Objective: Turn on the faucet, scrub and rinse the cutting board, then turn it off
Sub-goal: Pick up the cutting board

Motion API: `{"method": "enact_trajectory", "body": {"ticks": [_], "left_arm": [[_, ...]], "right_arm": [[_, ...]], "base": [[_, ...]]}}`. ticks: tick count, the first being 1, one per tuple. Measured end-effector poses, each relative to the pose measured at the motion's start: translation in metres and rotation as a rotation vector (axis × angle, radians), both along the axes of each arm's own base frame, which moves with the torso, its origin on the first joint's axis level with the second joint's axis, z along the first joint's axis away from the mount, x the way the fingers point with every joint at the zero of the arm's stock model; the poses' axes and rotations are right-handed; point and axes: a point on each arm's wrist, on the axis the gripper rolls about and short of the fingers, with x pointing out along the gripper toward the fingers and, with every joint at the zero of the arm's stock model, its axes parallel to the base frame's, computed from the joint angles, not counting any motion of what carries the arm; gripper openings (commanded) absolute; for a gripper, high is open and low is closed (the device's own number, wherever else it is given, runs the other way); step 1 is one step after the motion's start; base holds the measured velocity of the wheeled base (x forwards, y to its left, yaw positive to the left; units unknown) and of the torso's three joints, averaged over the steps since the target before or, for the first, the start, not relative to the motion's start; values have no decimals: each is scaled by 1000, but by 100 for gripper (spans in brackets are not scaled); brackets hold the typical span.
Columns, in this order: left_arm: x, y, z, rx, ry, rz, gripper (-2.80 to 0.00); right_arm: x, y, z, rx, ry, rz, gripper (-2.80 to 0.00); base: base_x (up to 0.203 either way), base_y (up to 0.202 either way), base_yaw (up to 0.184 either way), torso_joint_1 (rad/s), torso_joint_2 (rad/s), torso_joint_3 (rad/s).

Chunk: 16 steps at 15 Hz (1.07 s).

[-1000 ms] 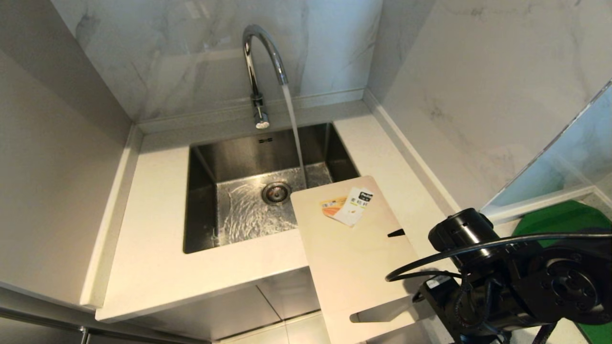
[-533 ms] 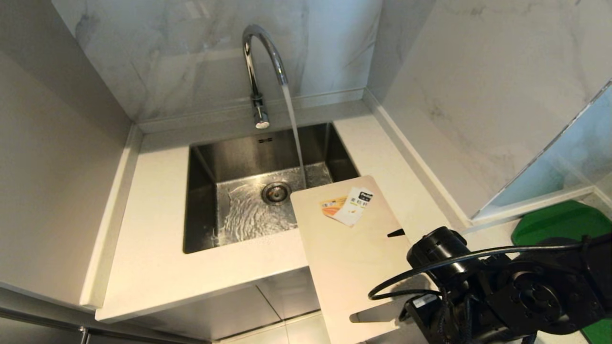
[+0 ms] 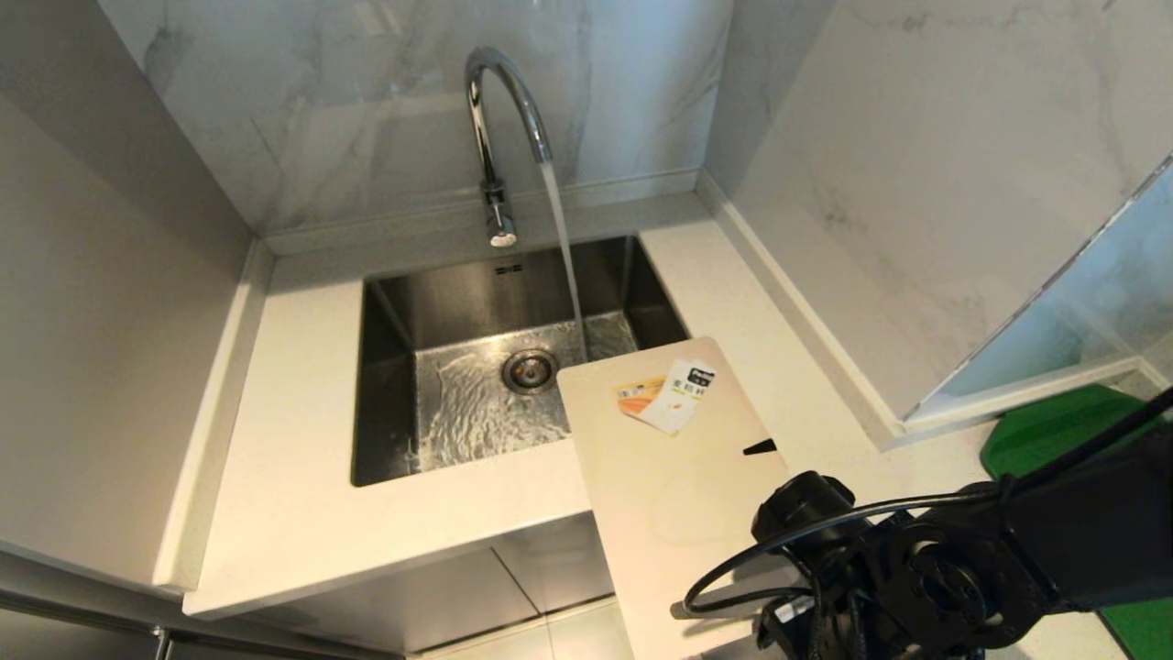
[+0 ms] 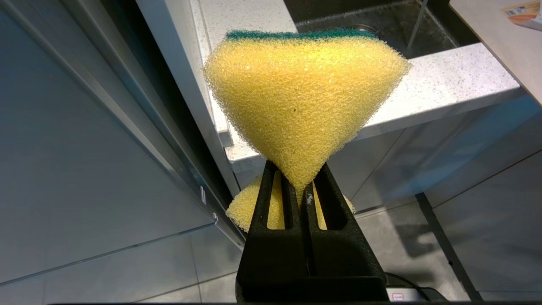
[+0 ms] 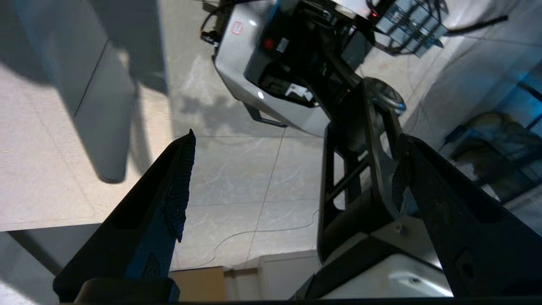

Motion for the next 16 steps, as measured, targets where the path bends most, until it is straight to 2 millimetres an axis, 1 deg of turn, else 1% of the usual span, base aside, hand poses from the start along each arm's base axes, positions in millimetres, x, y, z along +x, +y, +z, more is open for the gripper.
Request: {"method": "enact_trajectory", "body": {"ticks": [3,6,11,16], "left_arm": [[0,0,0,0,0,0,-280],[0,0,0,0,0,0,-280],[0,0,0,0,0,0,-280],[0,0,0,0,0,0,-280]], "right_arm": [[9,4,-6,-2,-19,10,0],[16,7,-7,-7,-34,21,0],[22,9,-7,-7,-42,24,0],[30,12,-14,-35,-39,16,0]], "base": [[0,0,0,0,0,0],[0,0,0,0,0,0],[0,0,0,0,0,0],[0,0,0,0,0,0]]}}
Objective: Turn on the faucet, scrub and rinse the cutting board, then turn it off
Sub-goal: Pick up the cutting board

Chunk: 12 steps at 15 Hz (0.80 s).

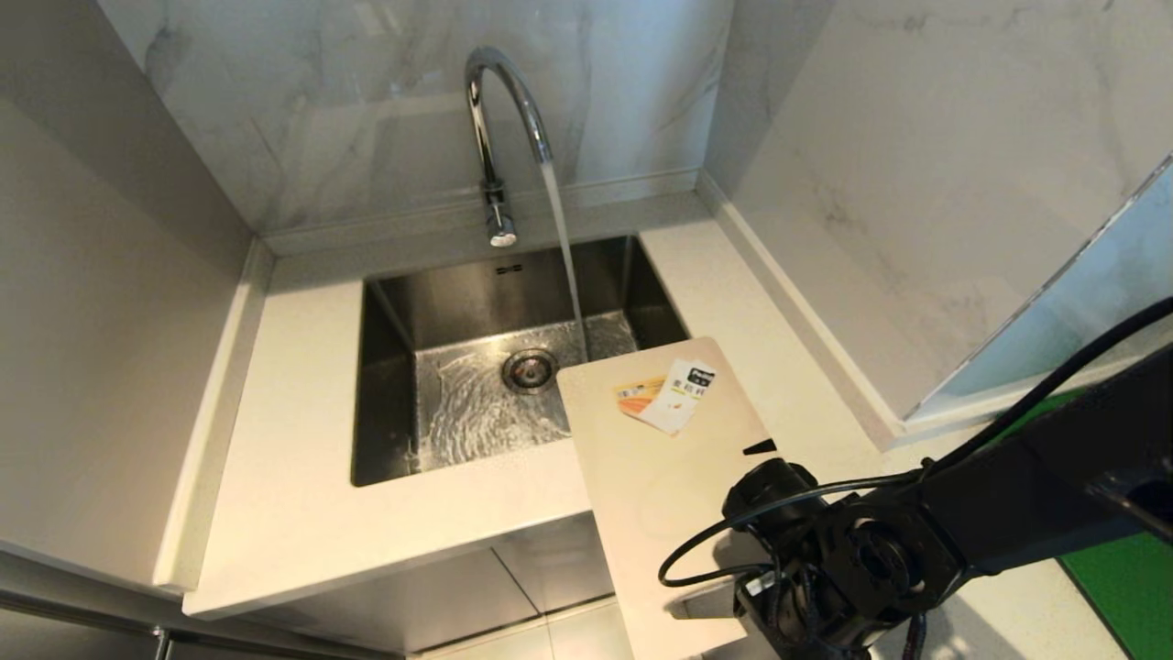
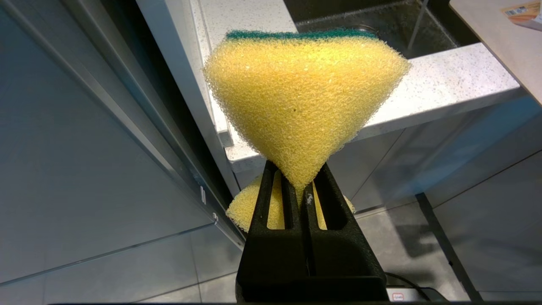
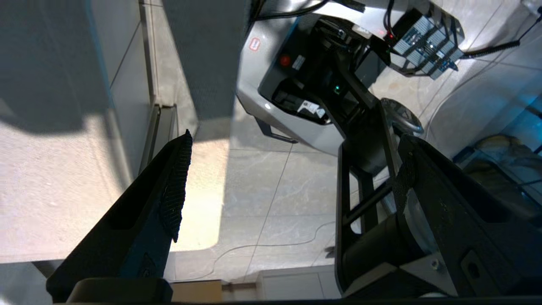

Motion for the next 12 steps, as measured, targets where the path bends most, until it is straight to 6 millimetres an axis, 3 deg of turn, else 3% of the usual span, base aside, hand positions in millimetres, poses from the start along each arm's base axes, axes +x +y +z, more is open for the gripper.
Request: {"method": "enact_trajectory", "body": {"ticks": [6,12], "left_arm": [[0,0,0,0,0,0,-280],[0,0,0,0,0,0,-280]], "right_arm": [[17,-4,0,-3,-21,-7,0],[22,-4,-10,-18,5,1,0]], "base": [[0,0,0,0,0,0],[0,0,0,0,0,0]]}}
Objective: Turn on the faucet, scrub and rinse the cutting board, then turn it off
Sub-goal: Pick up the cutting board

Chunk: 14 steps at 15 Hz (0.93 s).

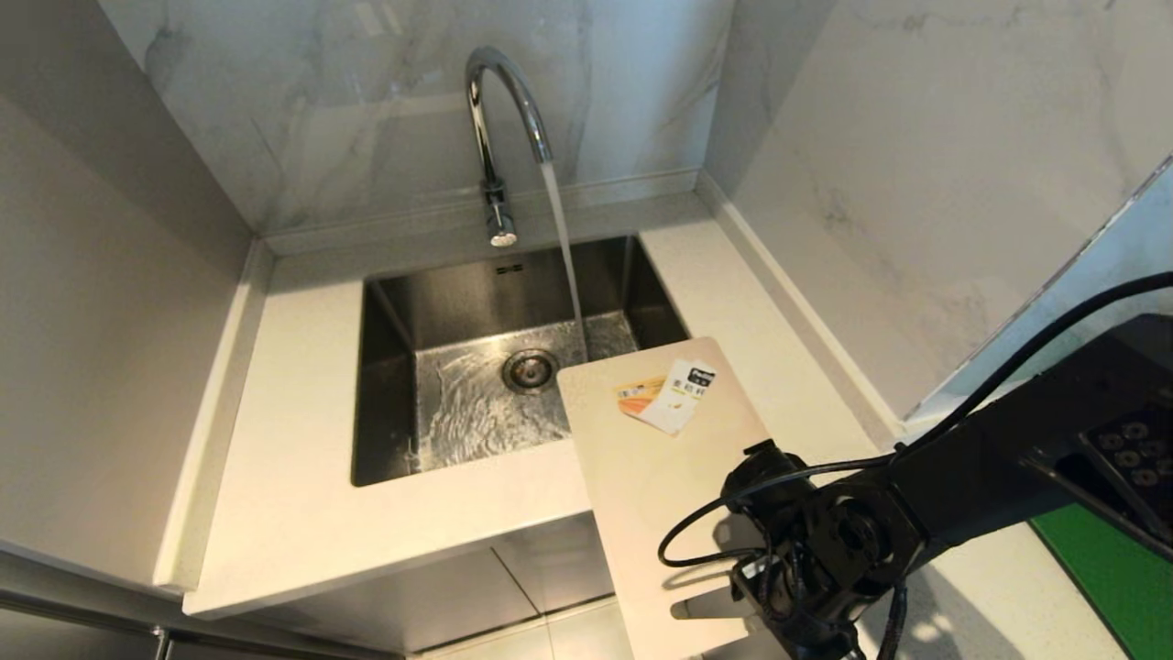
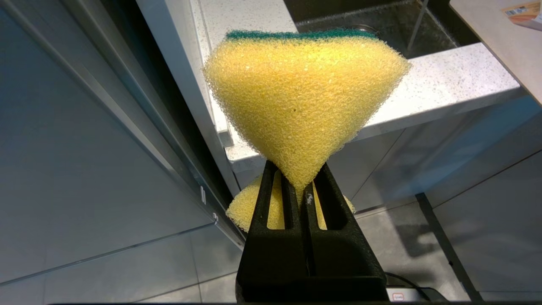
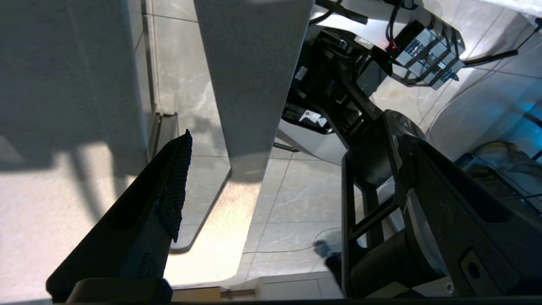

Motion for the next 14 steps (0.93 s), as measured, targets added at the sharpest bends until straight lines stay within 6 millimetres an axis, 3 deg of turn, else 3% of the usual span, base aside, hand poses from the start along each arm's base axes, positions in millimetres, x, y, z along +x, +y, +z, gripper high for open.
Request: {"method": "enact_trajectory", "body": {"ticks": [14], "left_arm": [[0,0,0,0,0,0,-280]], "right_arm": [[5,2,-30,-80,75,50,0]], "base": [[0,0,0,0,0,0]]}}
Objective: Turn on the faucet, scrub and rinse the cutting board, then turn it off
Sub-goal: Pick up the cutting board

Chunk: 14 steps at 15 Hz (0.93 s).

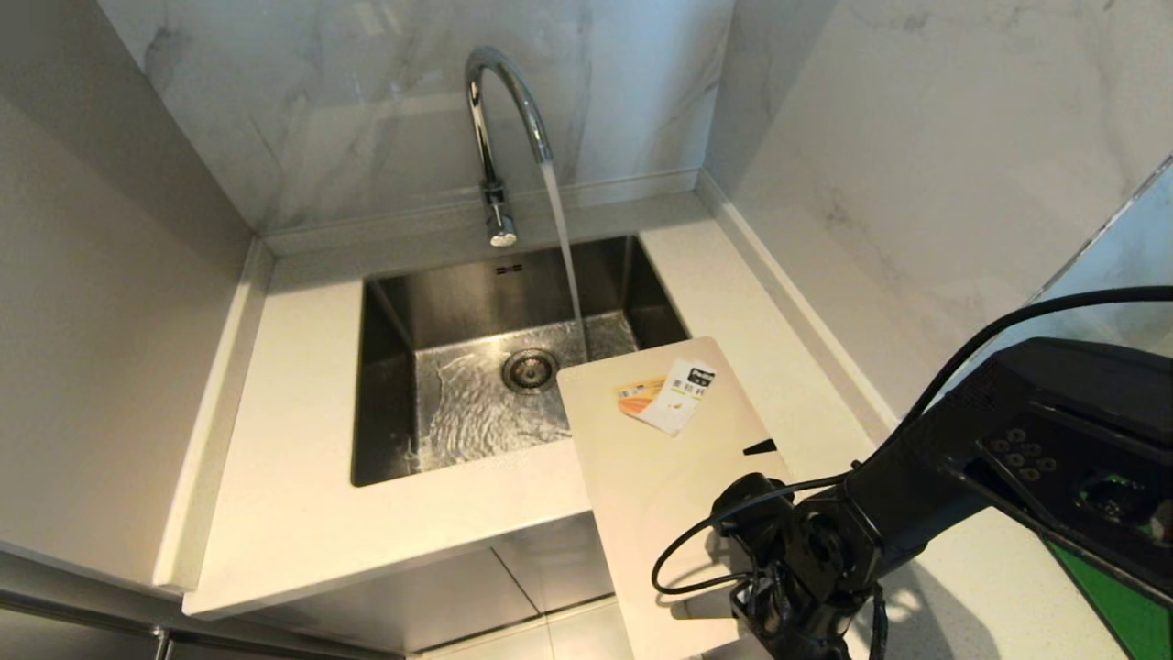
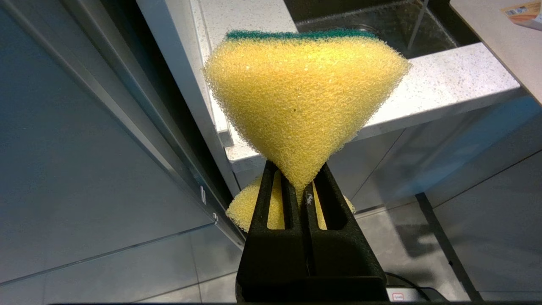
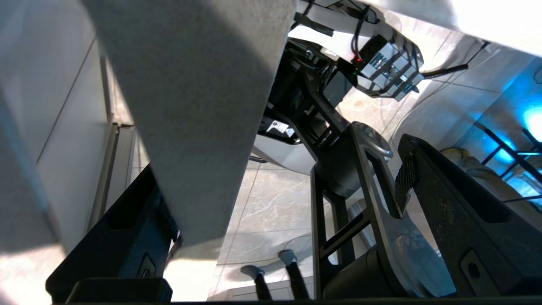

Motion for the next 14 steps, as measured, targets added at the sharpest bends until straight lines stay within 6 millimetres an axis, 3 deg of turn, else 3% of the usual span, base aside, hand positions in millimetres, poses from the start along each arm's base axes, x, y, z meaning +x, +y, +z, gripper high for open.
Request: {"method": "enact_trajectory", "body": {"ticks": [4,5,14], "left_arm": [[0,0,0,0,0,0,-280],[0,0,0,0,0,0,-280],[0,0,0,0,0,0,-280]], "right_arm": [[1,0,-3,-7,9,15,0],[1,1,-3,-8,10,19,-280],[3,2,-4,-12,16,28,-280]], "base": [[0,0,0,0,0,0],[0,0,0,0,0,0],[0,0,0,0,0,0]]}}
